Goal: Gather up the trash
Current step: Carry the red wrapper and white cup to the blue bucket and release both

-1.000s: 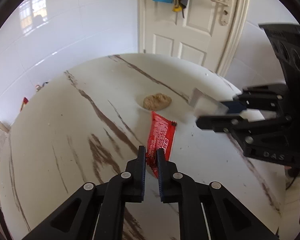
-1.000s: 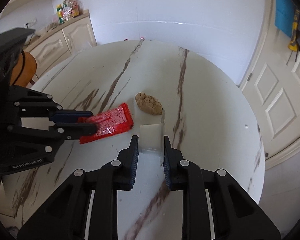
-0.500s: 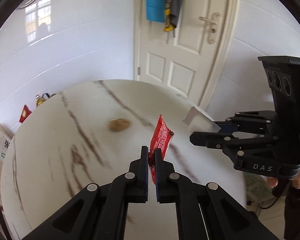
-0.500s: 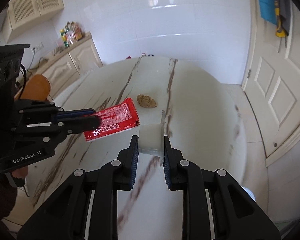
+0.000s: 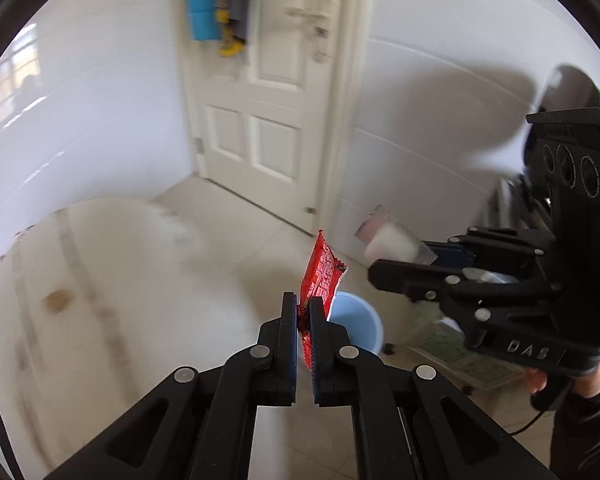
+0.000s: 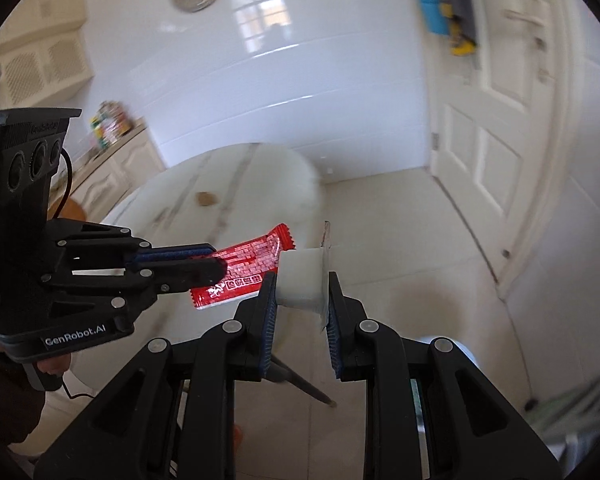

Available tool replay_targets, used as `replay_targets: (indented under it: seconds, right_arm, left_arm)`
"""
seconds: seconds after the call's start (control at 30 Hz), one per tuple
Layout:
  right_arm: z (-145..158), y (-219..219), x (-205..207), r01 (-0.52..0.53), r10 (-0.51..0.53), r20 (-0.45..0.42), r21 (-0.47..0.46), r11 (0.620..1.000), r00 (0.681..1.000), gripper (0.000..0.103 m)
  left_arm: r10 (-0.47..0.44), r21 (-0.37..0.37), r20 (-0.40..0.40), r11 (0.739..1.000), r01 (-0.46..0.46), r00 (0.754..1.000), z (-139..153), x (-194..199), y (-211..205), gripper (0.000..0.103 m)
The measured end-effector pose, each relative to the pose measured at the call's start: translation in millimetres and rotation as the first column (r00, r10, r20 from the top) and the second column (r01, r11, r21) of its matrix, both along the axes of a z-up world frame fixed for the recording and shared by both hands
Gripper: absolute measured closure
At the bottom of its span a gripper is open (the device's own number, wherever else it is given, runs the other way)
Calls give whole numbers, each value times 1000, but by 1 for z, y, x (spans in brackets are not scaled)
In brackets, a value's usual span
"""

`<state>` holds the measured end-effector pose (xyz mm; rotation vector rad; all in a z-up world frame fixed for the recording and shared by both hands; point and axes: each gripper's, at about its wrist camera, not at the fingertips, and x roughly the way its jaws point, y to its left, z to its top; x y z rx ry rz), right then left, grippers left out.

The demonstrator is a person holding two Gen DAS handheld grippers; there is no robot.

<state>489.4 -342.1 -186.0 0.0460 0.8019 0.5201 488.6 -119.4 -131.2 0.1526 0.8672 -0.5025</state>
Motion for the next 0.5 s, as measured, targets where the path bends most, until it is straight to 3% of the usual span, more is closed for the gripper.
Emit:
replay_targets:
  seconds: [0.27, 0.5]
  right_arm:
    - [-51, -114, 8, 161, -160, -87, 3, 987, 983, 82]
    - [-110, -167, 36, 225, -219, -181, 13, 974, 959, 82]
  left_arm:
    - [-114, 48, -122, 992, 120, 986, -69, 65, -122, 101]
    - [-77, 100, -184, 990, 96, 980, -121, 131, -159, 94]
